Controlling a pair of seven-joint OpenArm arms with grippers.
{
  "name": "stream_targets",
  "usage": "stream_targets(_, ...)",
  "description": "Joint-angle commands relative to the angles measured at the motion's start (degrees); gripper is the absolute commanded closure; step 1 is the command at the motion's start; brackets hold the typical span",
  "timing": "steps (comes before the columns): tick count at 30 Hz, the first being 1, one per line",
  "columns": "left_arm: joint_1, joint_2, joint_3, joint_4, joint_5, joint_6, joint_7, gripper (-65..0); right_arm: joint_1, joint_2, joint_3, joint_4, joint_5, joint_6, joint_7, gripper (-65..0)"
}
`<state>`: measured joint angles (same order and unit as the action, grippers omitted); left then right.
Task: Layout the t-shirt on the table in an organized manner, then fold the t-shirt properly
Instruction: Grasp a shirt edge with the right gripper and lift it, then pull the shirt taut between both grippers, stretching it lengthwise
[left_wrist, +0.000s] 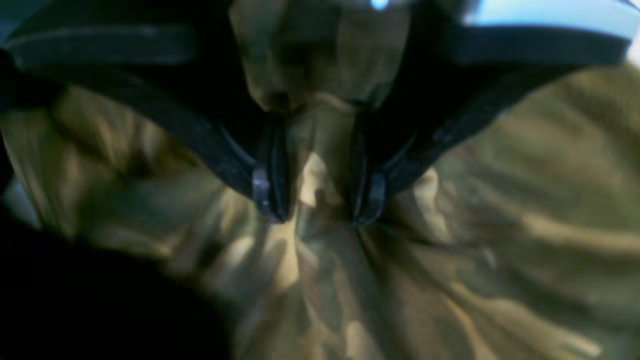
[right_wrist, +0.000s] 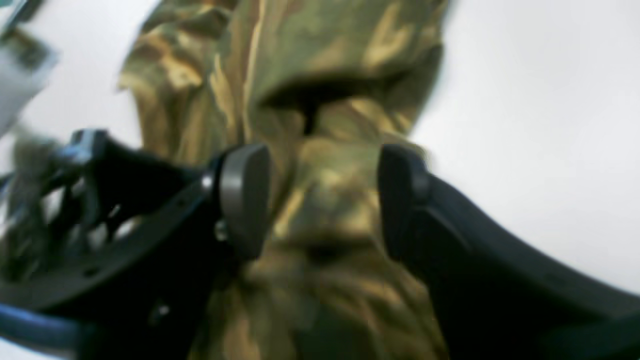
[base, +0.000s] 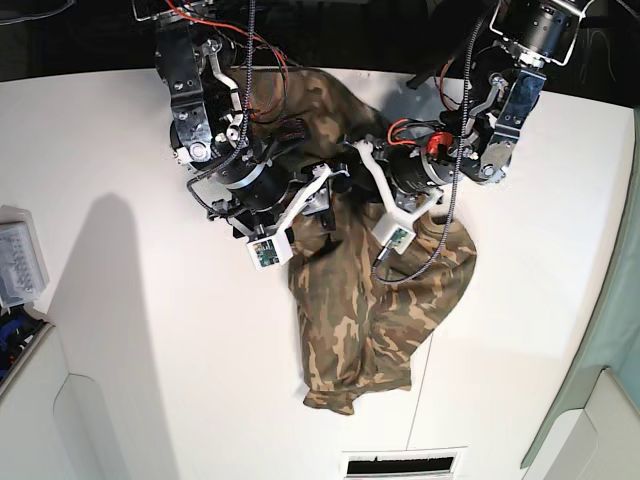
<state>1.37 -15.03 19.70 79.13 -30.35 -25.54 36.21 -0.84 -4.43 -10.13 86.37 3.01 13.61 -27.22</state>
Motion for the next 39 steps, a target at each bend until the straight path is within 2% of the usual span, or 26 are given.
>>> stream_targets(1, -0.59, -0.72, -0.20, 0.96, 0.57, -0.20, 1.66, -24.3, 1.53, -0.17, 0.26, 0.52, -0.72, -1.36, 1.88, -34.0)
stream_targets(5, -0.50, -2.78, -0.46, 5.99, 0.57, -0.24, 1.70, -24.3, 2.45, -0.22, 2.64, 0.31, -1.46, -4.48, 2.82, -34.0)
stream_targets(8, -0.42, -5.11, -0.46, 10.99, 0.57, -0.22, 1.70, -24.3, 3.61, -0.20, 4.79, -0.94, 0.11, -4.42, 3.21, -34.0)
stream_targets(12, -0.42, -7.82, -0.46, 15.65, 0.57, -0.07, 1.29, -24.3, 8.26, -0.22, 5.77, -8.94, 1.11, -4.35, 3.82, -34.0)
stream_targets(17, -0.81, -8.94, -0.76, 16.70, 2.67, 3.96, -1.44, -24.3, 13.97, -0.63, 5.79, -21.29, 5.16, 0.70, 5.18, -34.0)
stream_targets(19, -1.27, -8.94, -1.09, 16.70, 3.58, 5.40, -1.73, -24.3, 15.32, -1.22, 5.79, -24.92, 5.46, 1.42, 6.97, -34.0)
stream_targets(23, -1.66, -8.94, -1.09, 16.63, 5.60, 6.12, -1.75, -24.3, 15.93, -3.08, 5.77, -28.96, 5.55, 4.31, 10.45, -33.6)
stream_targets(25, -1.66, -8.92, -1.09, 16.48, 5.84, 6.47, -1.75, -24.3, 15.93, -4.04, 5.73, -29.59, 5.51, 5.79, 10.60, -25.9)
stream_targets(29, -1.55, -8.94, -1.09, 16.46, 6.64, 6.95, -1.73, -24.3, 16.06, -4.26, 5.55, -29.57, 5.01, 9.27, 12.79, -0.1)
stream_targets(33, -1.20, -8.96, -1.09, 15.74, 9.20, 7.04, -1.73, -24.3, 16.72, -4.17, 5.73, -28.59, 3.58, 10.67, 14.19, 0.0)
stream_targets(36, -1.20, -8.96, -1.09, 13.77, 9.90, 10.10, -1.77, -24.3, 16.33, -4.15, 5.79, -24.57, 3.39, 10.67, 13.44, 0.0)
stream_targets(39, -1.20, -8.96, -1.09, 12.07, 11.28, 12.55, -2.71, -24.3, 16.22, -4.15, 5.79, -19.02, 3.41, 10.67, 9.11, 0.0)
